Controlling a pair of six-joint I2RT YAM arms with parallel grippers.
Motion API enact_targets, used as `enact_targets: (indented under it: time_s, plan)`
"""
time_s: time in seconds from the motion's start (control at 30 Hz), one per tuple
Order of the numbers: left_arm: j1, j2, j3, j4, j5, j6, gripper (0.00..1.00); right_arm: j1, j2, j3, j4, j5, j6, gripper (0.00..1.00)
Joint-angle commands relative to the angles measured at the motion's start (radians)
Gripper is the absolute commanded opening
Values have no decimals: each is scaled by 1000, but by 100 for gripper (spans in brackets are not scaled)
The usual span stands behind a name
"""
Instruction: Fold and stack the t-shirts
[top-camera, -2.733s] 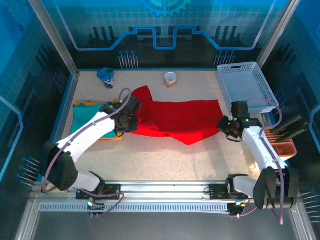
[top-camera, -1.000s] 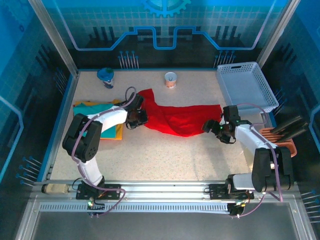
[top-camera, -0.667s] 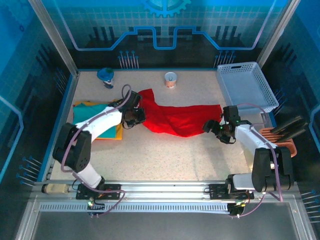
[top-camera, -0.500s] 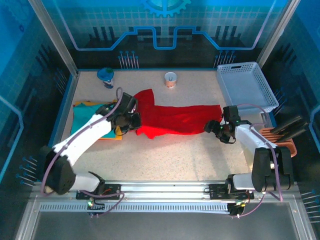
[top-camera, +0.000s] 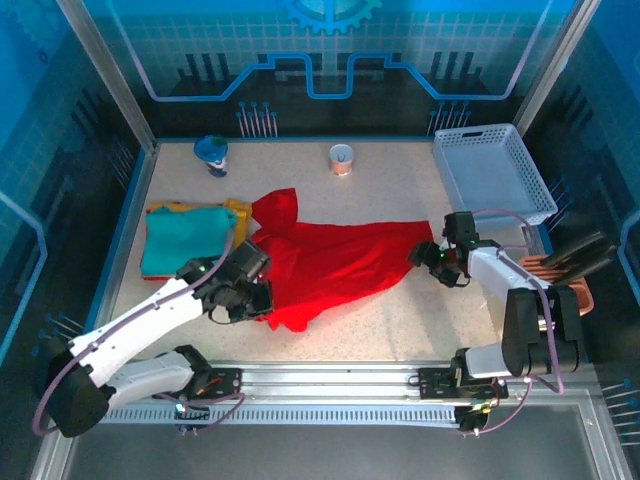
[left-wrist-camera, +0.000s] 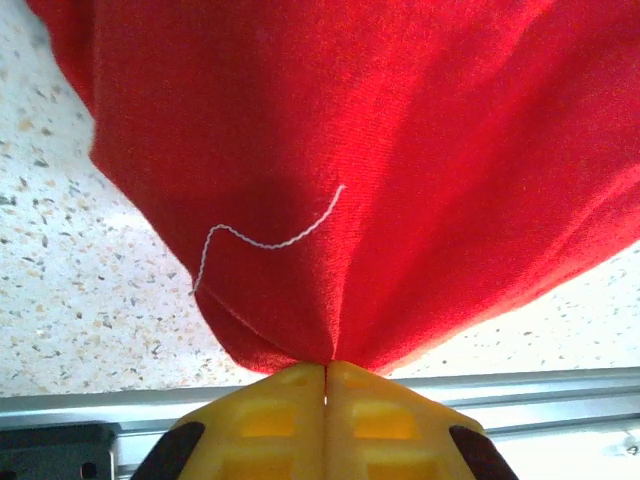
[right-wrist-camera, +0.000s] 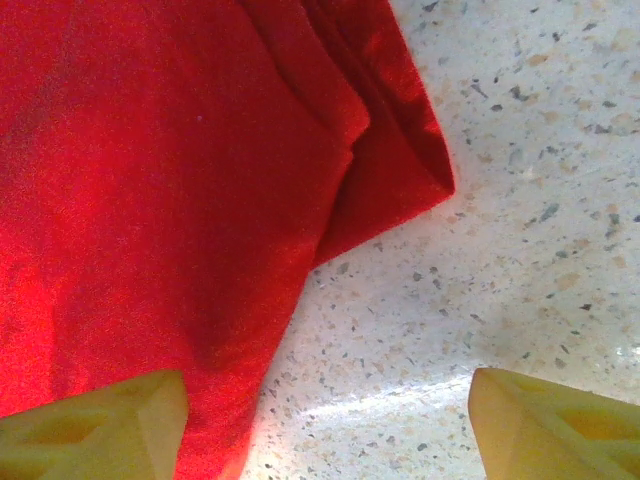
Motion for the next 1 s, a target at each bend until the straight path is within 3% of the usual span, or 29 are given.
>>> enact_targets:
  time_s: [0.0, 0.07, 0.13, 0.3, 0.4, 0.53, 0.63, 0.83, 0.97]
  plan:
    - [-2, 54, 21, 4, 50, 33, 13, 11, -21, 16, -18, 41, 0, 75]
    - [6, 88, 75, -38, 19, 97, 37, 20, -27, 49, -34, 66, -24, 76]
    - [48, 117, 141, -58, 18, 167, 43, 36, -8, 110, -73, 100, -72, 78]
    - [147, 178, 288, -44, 25, 260, 45, 76, 93, 311, -156, 207, -169, 78]
    - [153, 242, 354, -49, 37, 294, 44, 62, 168, 373, -159, 250, -169, 76]
    - [151, 266, 307, -14, 79, 294, 43, 57, 287, 463, -178, 292, -182, 71]
    - [143, 242, 229, -1, 95, 280, 42, 58, 346, 515, -230, 255, -176, 67]
    - [138, 97, 44, 10, 93, 206, 45, 64, 179, 344, -219, 220, -128, 73]
    - [122, 31, -69, 78, 127, 132, 47, 80, 43, 187, -193, 131, -61, 73]
